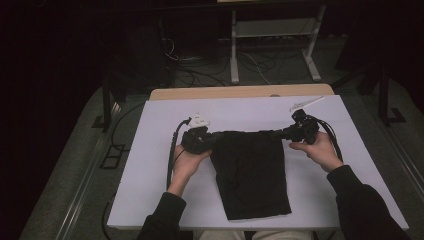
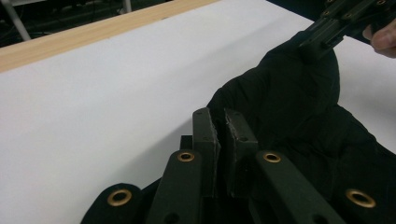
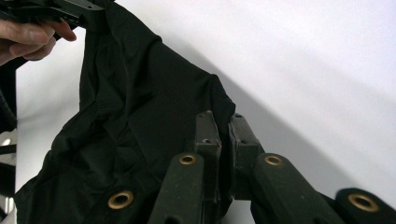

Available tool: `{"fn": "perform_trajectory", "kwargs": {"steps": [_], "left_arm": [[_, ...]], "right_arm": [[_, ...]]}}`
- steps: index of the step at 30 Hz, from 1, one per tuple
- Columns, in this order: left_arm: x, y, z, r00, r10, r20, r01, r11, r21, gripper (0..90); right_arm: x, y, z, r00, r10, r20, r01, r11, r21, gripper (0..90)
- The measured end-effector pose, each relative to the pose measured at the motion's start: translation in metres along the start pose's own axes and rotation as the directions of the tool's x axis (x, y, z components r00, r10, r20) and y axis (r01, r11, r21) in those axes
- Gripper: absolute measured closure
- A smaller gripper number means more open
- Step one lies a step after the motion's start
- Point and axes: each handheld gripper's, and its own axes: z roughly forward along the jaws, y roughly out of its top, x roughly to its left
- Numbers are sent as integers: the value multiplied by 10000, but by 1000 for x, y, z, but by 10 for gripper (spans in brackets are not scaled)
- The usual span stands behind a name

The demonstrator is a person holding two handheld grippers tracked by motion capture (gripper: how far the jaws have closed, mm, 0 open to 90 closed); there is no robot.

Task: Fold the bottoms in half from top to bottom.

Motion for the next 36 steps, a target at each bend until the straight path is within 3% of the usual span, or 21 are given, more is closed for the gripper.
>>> {"fn": "perform_trajectory", "kwargs": {"steps": [13,17,21,22,25,32,36], "left_arm": [[30,21,8,9990,145,-424,-144,9999,36,833],[44,25,16,9985,137,-534,-145,9998,-150,833],[59,24,24,9973,-631,-389,597,9948,-825,833],[61,24,26,9975,-579,-416,543,9950,-832,833],[68,25,36,9975,-372,-599,334,9975,-626,833],[74,19,50,9957,-603,-701,582,9978,-316,804],[75,14,48,9947,-802,-649,788,9966,-233,736]], "right_arm": [[-10,30,10,9980,253,586,-233,9991,-346,837],[-15,40,14,9964,374,759,-339,9983,-477,837],[-24,43,21,9949,575,827,-519,9963,-688,837],[-27,43,24,9944,643,839,-574,9949,-826,837],[-36,41,29,9915,984,854,-890,9903,-1071,837],[-50,39,39,9846,1413,1033,-1304,9859,-1050,827],[-55,34,40,9827,1643,855,-1551,9823,-1050,734]]}}
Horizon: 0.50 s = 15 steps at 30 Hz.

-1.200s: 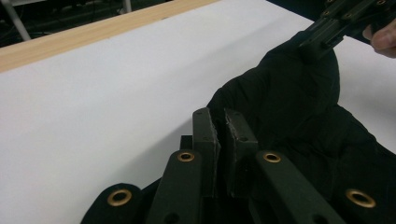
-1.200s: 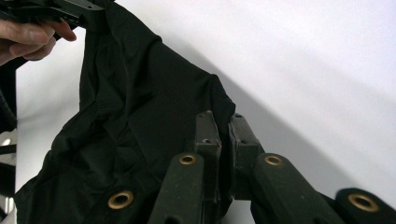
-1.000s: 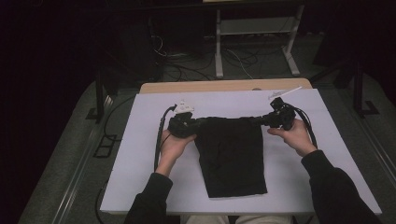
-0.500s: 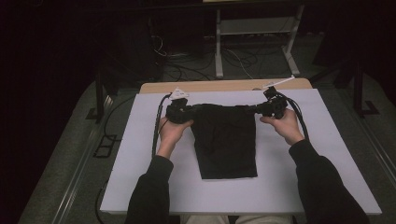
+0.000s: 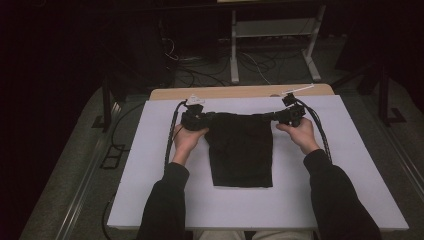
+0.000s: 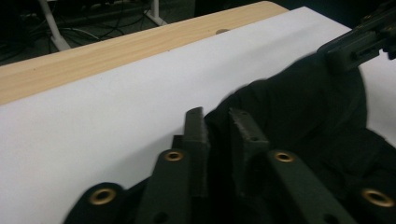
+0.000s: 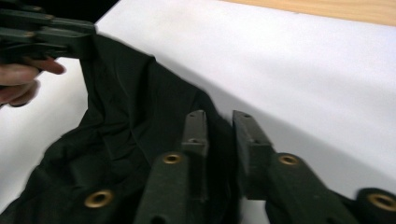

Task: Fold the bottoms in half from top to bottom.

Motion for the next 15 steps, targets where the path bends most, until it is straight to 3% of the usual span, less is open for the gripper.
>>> {"fn": "perform_trajectory", "kwargs": {"steps": [2,4,7,12,14,15], "left_arm": [[2,-3,-3,9998,-196,14,196,9998,-74,696],[4,-7,-7,9985,-536,-148,534,9985,-143,617],[7,-11,-13,9942,-1004,-376,999,9949,-143,578],[11,-21,-20,9878,-1552,-137,1549,9878,-184,401],[11,-26,-23,9861,-1659,-2,1659,9861,-79,378],[13,-29,-25,9812,-1918,196,1920,9814,-78,366]], "right_arm": [[0,-3,-2,9996,-99,253,102,9999,-120,693],[-1,-5,-5,9997,-104,237,108,9998,-177,657],[-2,-8,-9,9996,-99,261,104,9997,-218,591],[-3,-18,-11,9993,-122,362,126,9999,-99,521],[-4,-21,-13,9988,-150,462,152,9999,-35,497],[-4,-22,-14,9987,-123,491,126,9999,-52,481]]}}
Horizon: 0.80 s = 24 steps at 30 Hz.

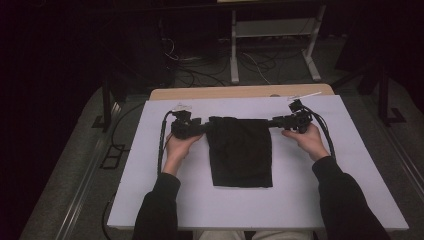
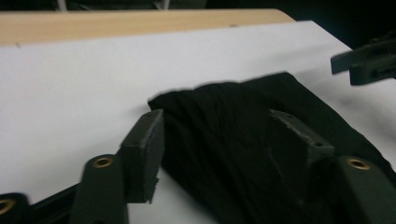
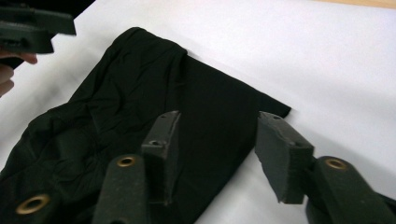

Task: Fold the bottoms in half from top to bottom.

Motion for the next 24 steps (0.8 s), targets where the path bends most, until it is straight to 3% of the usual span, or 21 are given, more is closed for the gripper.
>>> {"fn": "perform_trajectory", "kwargs": {"steps": [3,6,11,15,17,24], "left_arm": [[5,-3,-3,9973,-540,487,545,9985,-82,317],[5,-6,-7,9972,-613,417,615,9981,-26,211],[0,-11,-12,9995,-168,260,165,9998,90,119],[-5,-13,-12,10000,37,-82,-35,9996,286,60],[-8,-13,-13,10000,73,-47,-71,9993,376,11],[-19,-16,-18,9990,453,60,-454,9985,306,0]], "right_arm": [[-1,-4,-5,10000,78,1,-78,9999,-69,422],[0,-7,-12,9999,128,40,-127,9998,-121,342],[2,-11,-18,9996,56,261,-55,10000,-24,146],[5,-17,-23,9996,-150,242,152,9998,-107,127],[6,-21,-25,9997,-42,226,46,9999,-162,93],[9,-34,-33,9992,-19,387,25,9999,-151,23]]}}
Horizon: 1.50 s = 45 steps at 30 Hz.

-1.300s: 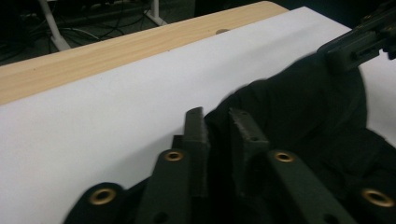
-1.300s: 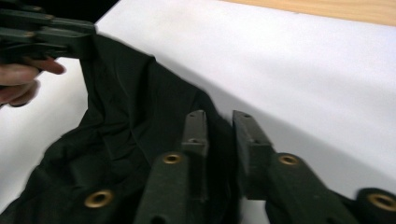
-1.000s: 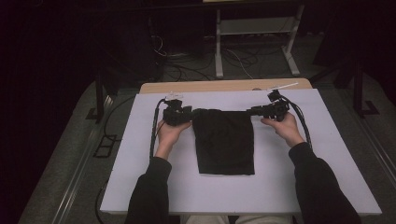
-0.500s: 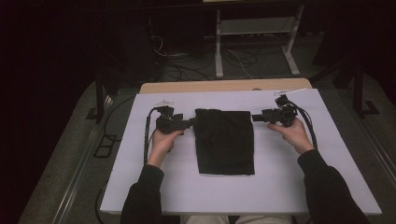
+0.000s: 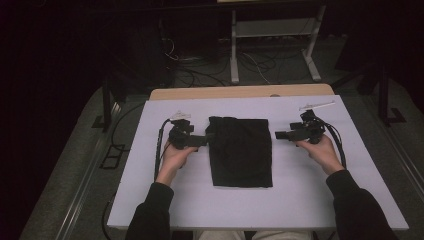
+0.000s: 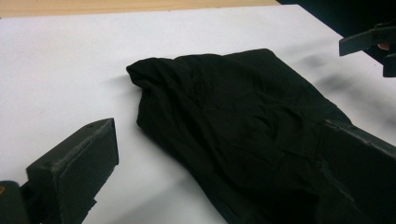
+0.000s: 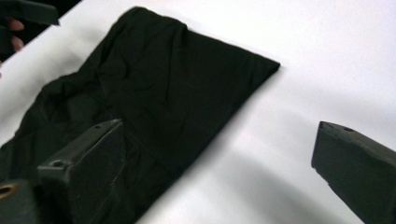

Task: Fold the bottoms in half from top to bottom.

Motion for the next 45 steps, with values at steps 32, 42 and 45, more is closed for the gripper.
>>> {"fn": "perform_trajectory", "kwargs": {"steps": [32,42,45], "left_arm": [[-41,-25,-40,9957,859,356,-859,9963,-35,0],[-54,-37,-51,9863,1396,884,-1384,9902,-189,0],[-59,-43,-53,9815,1627,1013,-1623,9867,-123,0]], "right_arm": [[46,-42,-47,9980,-635,36,636,9972,-401,13],[58,-60,-59,9953,-970,-24,967,9939,-537,13],[61,-67,-61,9955,-936,-119,928,9942,-538,13]]}}
